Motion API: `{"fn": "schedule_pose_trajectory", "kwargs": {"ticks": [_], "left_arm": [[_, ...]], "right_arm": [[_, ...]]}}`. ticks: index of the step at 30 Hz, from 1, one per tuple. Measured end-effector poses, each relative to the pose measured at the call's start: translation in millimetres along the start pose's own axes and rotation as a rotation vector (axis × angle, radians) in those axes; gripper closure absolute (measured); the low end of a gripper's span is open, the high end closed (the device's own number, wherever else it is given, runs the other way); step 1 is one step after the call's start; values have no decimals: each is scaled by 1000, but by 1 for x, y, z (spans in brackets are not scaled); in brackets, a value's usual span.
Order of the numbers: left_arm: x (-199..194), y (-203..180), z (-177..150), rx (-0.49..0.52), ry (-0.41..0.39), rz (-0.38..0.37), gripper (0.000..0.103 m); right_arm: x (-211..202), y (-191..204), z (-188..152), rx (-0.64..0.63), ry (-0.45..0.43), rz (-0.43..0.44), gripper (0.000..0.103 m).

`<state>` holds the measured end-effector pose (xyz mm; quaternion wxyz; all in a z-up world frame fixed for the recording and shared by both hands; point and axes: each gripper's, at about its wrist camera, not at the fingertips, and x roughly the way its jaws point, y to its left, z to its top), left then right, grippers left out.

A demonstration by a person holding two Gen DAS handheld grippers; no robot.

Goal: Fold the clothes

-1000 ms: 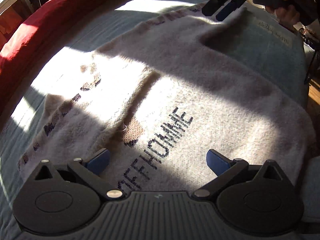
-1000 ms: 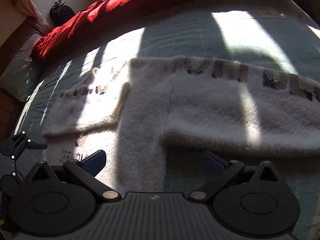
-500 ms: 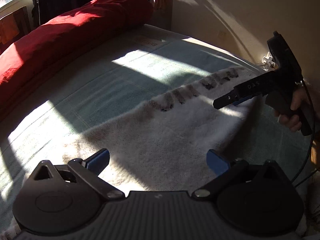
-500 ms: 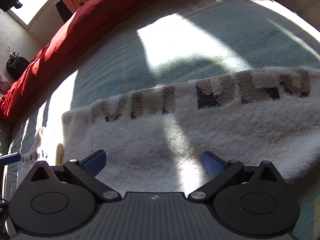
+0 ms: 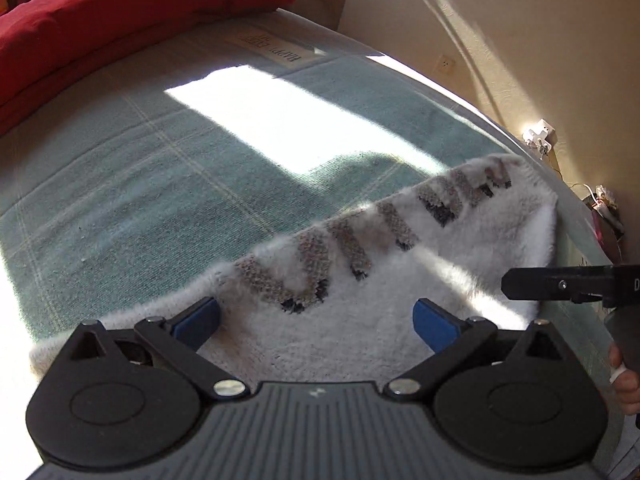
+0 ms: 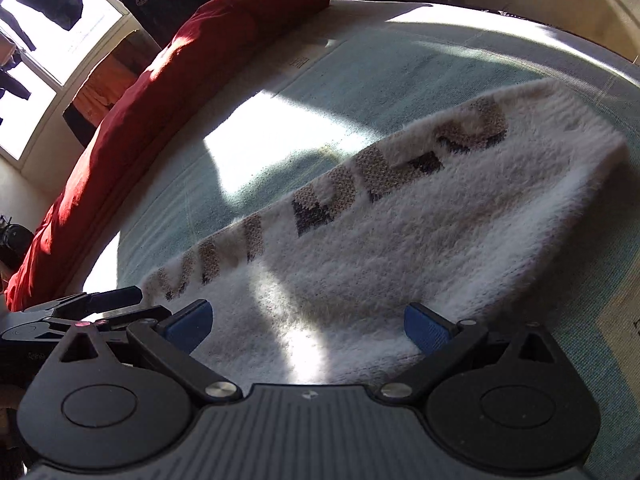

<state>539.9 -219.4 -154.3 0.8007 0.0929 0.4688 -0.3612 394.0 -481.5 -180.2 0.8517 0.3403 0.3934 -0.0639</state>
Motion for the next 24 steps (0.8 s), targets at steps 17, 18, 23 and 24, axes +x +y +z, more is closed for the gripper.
{"fn": "schedule_pose_trajectory", "kwargs": {"ticks": [17,18,23,24], "left_arm": [[-36,-5,-15,-20,-6,24,1],[-35,-6,-18,-19,7,27,1],[-34,-11,-26,2,32,21,1],[-36,-14,-26,13,24,18,1]], "right_arm": [[0,41,-5,-145,88,136,0],[4,42,-9,-155,110,128,0],[-8,17,-7,-106,88,94,0],[-16,9,-3,-73,64,95,0]]}}
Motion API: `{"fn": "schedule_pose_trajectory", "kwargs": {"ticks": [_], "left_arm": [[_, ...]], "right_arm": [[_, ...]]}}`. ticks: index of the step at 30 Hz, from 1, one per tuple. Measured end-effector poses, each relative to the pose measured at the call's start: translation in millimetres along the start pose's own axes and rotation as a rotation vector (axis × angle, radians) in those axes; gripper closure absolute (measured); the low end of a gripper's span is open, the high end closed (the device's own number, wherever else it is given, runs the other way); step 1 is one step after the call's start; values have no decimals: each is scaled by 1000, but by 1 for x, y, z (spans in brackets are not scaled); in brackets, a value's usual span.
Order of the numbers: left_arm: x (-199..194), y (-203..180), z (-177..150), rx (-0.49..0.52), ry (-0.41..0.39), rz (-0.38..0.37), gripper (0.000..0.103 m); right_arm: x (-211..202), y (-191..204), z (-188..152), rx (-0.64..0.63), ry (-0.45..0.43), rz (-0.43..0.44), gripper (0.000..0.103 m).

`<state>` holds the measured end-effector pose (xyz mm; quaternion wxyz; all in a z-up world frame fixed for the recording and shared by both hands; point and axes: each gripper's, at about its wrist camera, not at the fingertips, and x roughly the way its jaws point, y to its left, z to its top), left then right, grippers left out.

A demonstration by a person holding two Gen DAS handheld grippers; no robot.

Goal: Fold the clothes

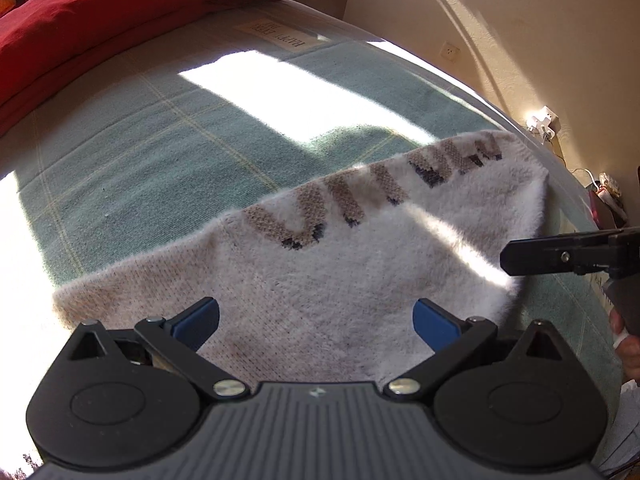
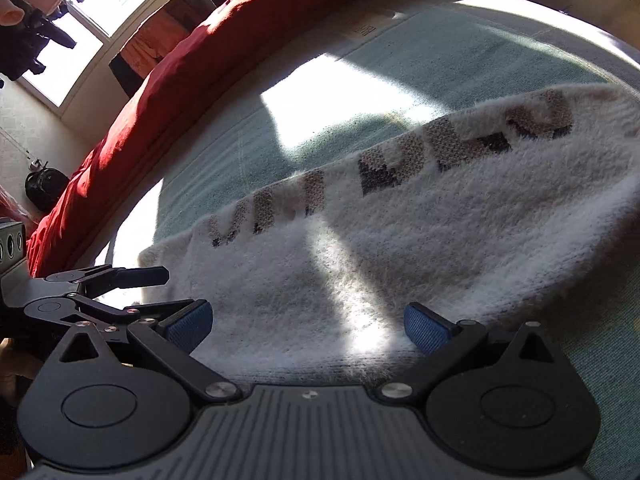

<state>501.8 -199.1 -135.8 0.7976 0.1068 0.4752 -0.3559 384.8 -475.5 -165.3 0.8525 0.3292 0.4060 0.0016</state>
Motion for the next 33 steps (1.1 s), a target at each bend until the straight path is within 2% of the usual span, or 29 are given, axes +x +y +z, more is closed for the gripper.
{"fn": "schedule_pose_trajectory", "kwargs": {"ticks": [4,7,10,13,16,22,33], "left_arm": [[-7,-17,2,28,-26,-65,1],[-3,-35,-1,64,-23,-114,1],[6,-52,-9,115,-2,-141,1],[16,-61,-17,132,36,-146,1],[18,-64,-18,151,40,-131,1],[23,-55,-13,98,64,-157,1],[24,-56,-11,103,83,-158,1]], "right_arm": [[-20,-32,19,91,-86,-52,0],[-21,-56,28,130,-94,-102,0],[-24,-68,28,155,-108,-98,0],[-24,-69,28,151,-105,-100,0],[-20,-69,29,156,-89,-114,0],[-12,-68,35,185,-60,-142,0],[-6,-61,35,117,-37,-168,0]]}}
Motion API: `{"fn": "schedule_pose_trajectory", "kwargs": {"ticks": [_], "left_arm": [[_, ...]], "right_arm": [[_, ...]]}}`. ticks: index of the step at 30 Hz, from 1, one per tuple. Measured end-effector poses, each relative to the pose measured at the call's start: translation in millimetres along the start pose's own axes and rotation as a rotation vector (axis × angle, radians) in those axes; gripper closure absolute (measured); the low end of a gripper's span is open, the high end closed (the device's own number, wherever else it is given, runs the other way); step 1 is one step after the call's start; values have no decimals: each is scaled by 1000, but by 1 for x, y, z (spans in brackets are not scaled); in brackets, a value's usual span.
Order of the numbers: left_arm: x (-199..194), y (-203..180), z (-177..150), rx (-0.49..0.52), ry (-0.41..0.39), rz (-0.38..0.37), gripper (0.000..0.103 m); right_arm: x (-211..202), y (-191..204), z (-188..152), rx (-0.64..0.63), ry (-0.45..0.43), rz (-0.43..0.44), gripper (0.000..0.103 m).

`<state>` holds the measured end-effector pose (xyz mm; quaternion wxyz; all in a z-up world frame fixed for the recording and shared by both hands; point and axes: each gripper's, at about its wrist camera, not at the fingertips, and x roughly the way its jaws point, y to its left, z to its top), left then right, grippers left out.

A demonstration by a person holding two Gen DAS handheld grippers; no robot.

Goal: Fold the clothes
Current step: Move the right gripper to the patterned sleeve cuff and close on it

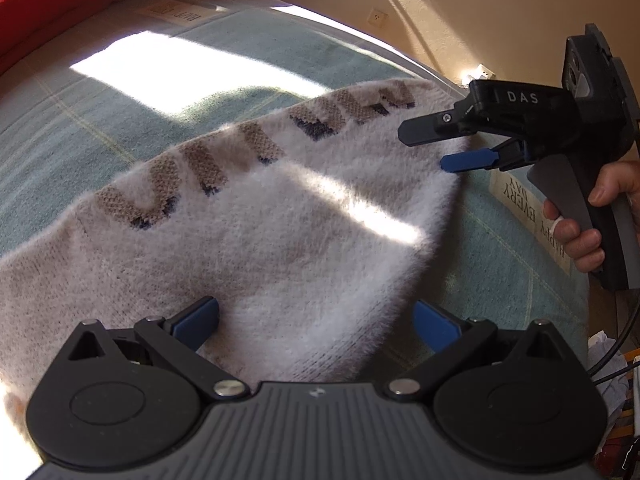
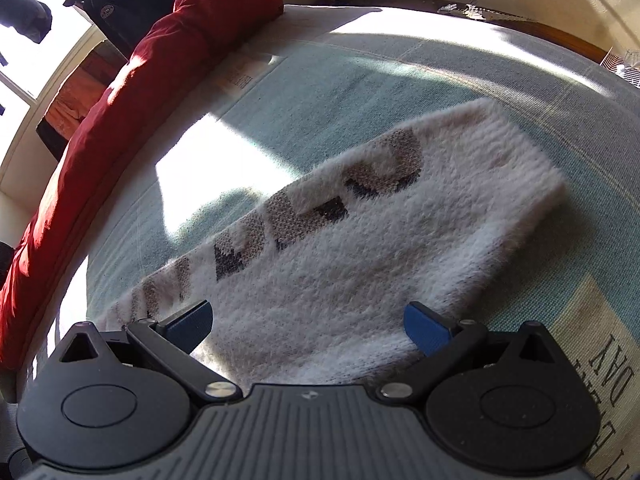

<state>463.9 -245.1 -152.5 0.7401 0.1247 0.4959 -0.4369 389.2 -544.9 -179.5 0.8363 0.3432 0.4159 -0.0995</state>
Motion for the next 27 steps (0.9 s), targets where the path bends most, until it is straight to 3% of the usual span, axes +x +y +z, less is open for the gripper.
{"fn": "schedule_pose_trajectory", "kwargs": {"ticks": [5,7,10,15,21,27], "left_arm": [[-3,-4,6,2,24,12,1],[-11,-9,9,11,0,2,1],[-17,-23,11,64,-23,-30,1],[3,-45,-1,138,43,-111,1],[-7,-40,-2,118,23,-101,1],[-32,-29,-6,99,1,-43,1]], "right_arm": [[-2,0,7,23,26,4,0],[-5,-1,10,46,28,13,0],[-15,-7,13,94,8,36,0],[-38,-33,14,203,-51,51,0],[-54,-61,9,252,-58,111,0],[-47,-78,5,330,-49,153,0]]}}
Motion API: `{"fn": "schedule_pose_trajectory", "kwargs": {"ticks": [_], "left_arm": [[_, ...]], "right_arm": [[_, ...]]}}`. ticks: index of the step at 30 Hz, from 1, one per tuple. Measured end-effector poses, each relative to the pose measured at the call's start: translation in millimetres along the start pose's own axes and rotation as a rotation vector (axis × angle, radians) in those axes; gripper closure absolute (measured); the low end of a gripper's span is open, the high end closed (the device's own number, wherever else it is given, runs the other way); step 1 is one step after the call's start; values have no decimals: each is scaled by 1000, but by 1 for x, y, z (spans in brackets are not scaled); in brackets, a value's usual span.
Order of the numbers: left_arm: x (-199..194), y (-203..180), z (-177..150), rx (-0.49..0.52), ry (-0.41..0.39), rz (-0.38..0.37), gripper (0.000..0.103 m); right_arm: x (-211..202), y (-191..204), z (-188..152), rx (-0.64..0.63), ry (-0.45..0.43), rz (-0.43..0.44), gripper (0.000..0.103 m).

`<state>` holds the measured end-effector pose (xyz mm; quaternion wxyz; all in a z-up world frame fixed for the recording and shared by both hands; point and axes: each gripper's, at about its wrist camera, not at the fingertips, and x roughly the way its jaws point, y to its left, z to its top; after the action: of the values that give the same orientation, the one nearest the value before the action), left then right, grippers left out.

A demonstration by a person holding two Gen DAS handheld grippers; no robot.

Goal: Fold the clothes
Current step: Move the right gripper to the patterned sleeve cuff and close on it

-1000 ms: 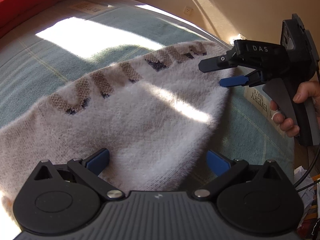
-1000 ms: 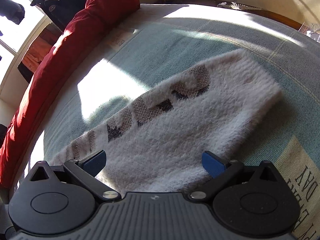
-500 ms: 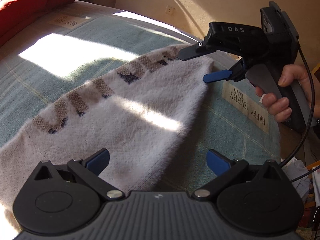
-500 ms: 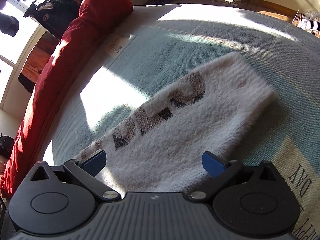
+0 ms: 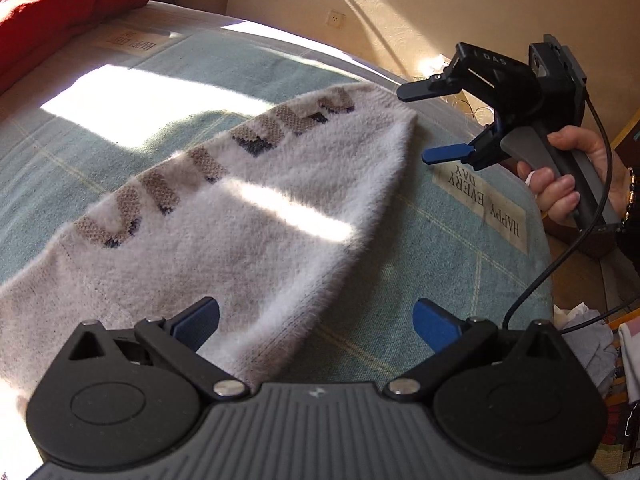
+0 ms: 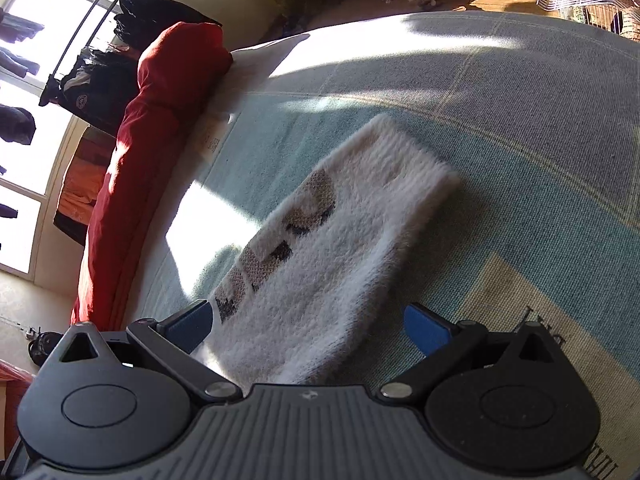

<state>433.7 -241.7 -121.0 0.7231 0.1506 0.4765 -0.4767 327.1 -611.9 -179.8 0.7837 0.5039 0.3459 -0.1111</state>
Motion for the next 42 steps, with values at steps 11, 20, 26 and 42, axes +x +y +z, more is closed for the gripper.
{"fn": "schedule_pose_trajectory", "kwargs": {"ticks": [11,20,26,42], "left_arm": [[-12,-1,-37,-95,102,-4,1],[-13,1,-26,-108,59,11,1],[-16,6,-26,-132,58,20,1],[-19,2,-27,-162,48,5,1]], "right_arm": [[19,-27,5,141,-34,38,0],[35,-24,35,144,-73,48,0],[30,-30,34,203,-34,74,0],[48,-24,45,179,5,158,0]]}}
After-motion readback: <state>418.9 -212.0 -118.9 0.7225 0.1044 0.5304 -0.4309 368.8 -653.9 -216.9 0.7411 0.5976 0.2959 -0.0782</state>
